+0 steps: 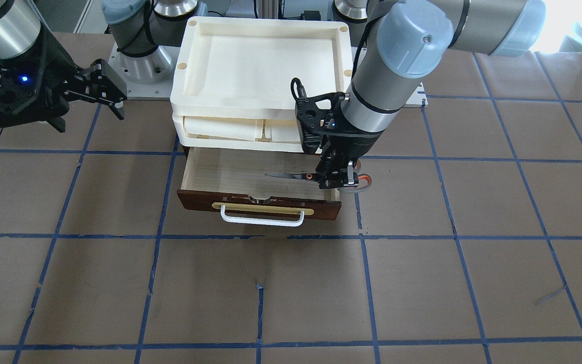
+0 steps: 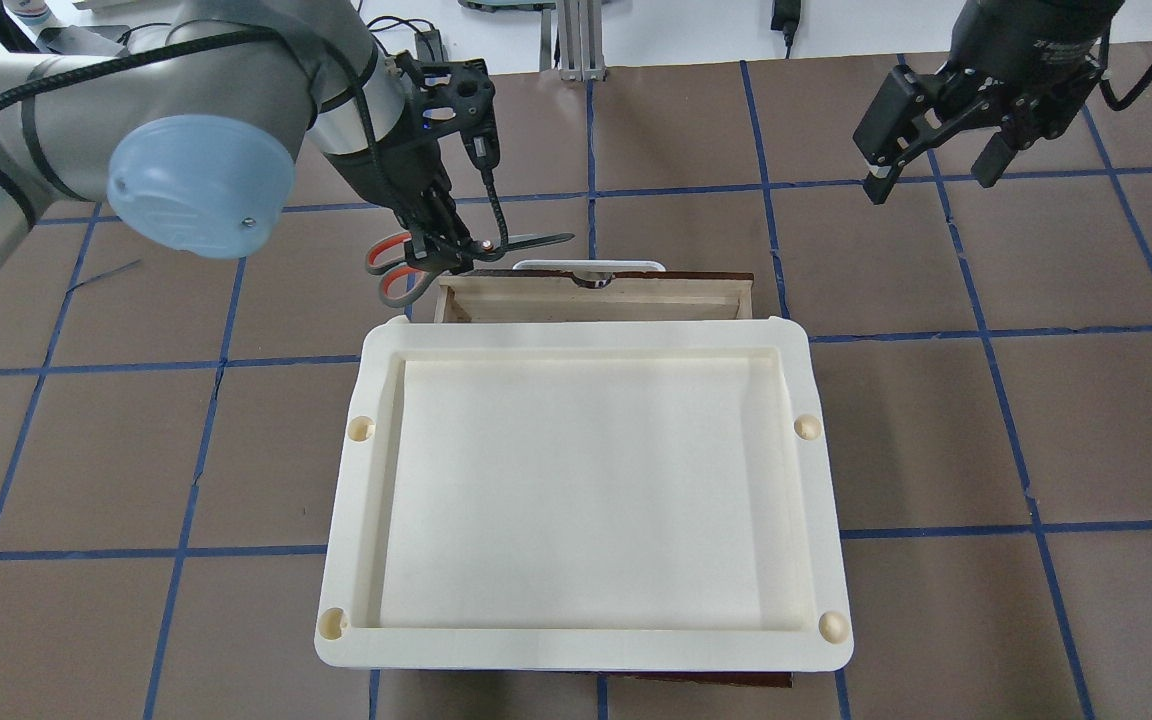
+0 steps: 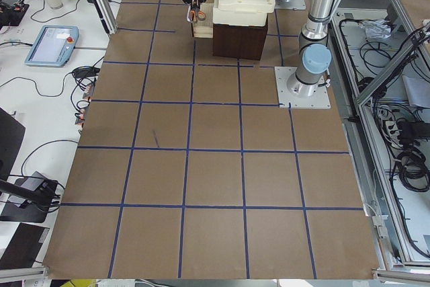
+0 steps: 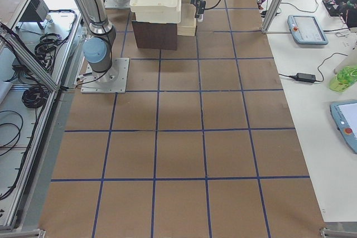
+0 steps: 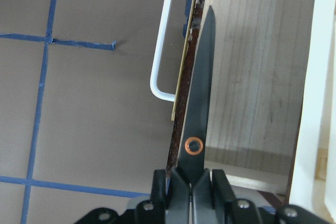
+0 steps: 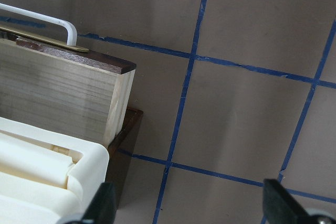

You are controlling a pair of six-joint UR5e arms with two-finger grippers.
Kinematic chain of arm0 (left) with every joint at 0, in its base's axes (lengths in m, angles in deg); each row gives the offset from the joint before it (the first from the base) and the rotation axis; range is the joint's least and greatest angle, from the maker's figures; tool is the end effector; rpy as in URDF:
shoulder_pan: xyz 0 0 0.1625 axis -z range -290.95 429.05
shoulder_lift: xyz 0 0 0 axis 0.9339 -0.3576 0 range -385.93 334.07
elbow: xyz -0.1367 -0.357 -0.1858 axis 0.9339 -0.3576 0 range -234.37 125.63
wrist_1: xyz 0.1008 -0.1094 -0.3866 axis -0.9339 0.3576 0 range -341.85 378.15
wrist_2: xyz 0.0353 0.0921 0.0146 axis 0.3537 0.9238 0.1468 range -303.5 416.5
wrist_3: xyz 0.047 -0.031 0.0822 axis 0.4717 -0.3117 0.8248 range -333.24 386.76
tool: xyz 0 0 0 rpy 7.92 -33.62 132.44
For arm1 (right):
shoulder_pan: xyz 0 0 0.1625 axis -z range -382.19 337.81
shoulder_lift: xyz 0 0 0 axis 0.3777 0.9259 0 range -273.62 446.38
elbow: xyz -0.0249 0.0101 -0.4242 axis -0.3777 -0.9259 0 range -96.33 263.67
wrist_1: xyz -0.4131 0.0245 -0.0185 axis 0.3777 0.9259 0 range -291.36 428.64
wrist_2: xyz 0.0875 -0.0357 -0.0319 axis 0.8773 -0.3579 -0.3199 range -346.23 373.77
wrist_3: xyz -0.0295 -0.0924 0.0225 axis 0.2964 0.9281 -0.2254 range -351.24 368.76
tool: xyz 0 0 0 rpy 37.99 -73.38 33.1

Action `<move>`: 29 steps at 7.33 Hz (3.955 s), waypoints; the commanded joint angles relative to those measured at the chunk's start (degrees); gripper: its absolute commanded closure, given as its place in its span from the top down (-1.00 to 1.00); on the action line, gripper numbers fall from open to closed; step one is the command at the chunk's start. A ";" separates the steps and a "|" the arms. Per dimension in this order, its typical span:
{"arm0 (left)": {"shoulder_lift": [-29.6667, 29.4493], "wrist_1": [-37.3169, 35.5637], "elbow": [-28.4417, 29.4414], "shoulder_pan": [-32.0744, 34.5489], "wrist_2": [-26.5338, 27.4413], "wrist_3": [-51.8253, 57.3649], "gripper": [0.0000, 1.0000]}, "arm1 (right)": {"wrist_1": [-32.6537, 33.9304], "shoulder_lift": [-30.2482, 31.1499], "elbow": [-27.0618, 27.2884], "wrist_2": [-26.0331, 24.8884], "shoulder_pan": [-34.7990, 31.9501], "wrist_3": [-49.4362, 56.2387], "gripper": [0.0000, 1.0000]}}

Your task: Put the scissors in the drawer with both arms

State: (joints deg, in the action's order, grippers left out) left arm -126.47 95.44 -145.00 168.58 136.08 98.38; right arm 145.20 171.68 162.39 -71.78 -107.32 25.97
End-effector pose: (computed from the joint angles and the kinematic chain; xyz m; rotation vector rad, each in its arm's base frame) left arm -0.2428 -0.5321 0.4090 -1.9506 -2.2721 0.1751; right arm 0.0971 -0.5217 0.5206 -0.3196 3.0216 0.1561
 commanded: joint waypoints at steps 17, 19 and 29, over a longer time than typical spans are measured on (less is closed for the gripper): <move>7.19 8.80 1.25 -12.30 6.89 -9.48 0.92 | -0.19 0.13 0.12 -5.24 -1.27 -18.10 1.00; 11.23 9.72 0.46 -15.68 9.16 -21.18 0.92 | -0.28 0.21 0.03 -5.07 -1.27 -18.01 1.00; 13.10 12.01 0.81 -6.45 13.40 -68.81 0.99 | 2.01 0.83 0.21 -4.89 -3.21 -18.71 1.00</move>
State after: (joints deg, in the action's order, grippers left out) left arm -113.29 107.52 -144.00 162.17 149.51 30.16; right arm 146.56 172.56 162.58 -76.68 -110.50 7.16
